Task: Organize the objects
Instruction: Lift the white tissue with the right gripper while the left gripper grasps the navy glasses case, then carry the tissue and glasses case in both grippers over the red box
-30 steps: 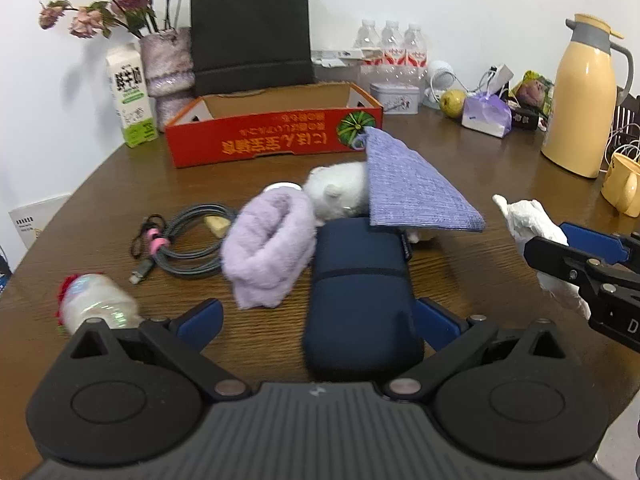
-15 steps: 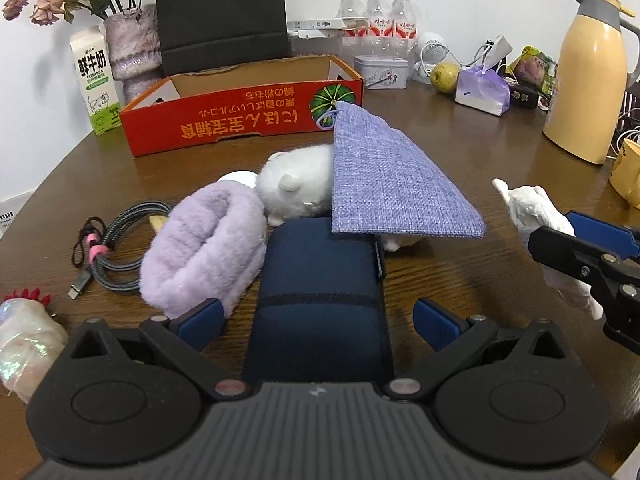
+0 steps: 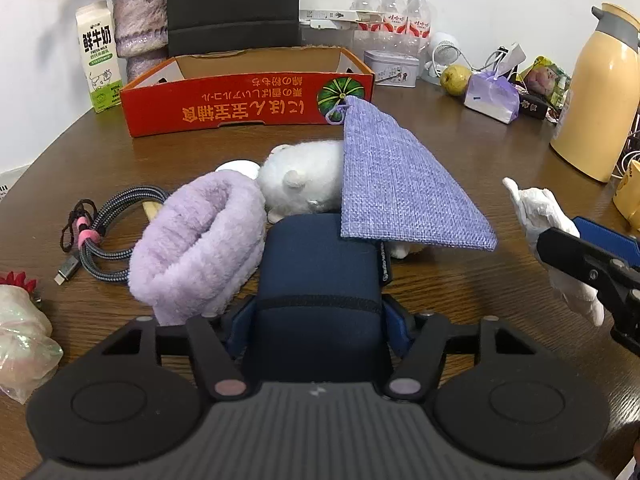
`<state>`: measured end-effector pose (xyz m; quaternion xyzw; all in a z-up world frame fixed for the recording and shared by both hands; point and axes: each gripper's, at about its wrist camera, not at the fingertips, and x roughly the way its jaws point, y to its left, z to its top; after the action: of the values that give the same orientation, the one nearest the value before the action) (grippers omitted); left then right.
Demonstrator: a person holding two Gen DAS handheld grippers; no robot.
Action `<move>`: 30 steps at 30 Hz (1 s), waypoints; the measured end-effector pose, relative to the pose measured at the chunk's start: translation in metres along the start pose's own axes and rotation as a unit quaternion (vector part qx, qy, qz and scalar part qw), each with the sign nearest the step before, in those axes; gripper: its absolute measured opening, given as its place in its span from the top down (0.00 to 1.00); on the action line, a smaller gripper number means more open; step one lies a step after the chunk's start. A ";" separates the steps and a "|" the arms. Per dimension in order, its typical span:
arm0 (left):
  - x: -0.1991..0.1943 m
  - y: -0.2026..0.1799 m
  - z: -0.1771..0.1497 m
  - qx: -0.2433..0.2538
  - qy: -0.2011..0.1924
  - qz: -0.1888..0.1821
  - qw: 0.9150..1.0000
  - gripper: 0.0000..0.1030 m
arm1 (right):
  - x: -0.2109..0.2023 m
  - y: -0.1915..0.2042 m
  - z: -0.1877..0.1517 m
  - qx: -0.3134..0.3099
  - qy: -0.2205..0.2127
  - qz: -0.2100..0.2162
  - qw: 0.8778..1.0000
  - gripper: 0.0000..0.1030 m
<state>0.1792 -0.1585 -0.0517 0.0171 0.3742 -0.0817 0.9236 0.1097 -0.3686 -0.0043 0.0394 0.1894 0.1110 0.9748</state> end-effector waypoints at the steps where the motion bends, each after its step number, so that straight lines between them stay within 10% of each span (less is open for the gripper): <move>1: -0.001 0.000 -0.001 0.001 -0.001 0.000 1.000 0.37 | -0.001 0.001 0.001 -0.001 -0.001 0.000 1.000 0.56; 30: -0.074 0.035 0.005 -0.009 -0.079 0.004 0.997 0.38 | -0.019 0.059 0.032 -0.043 -0.027 0.013 0.999 0.56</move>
<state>0.1362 -0.1139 0.0016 0.0035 0.3003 -0.0761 0.9508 0.0924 -0.3169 0.0392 0.0025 0.1571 0.1305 0.9789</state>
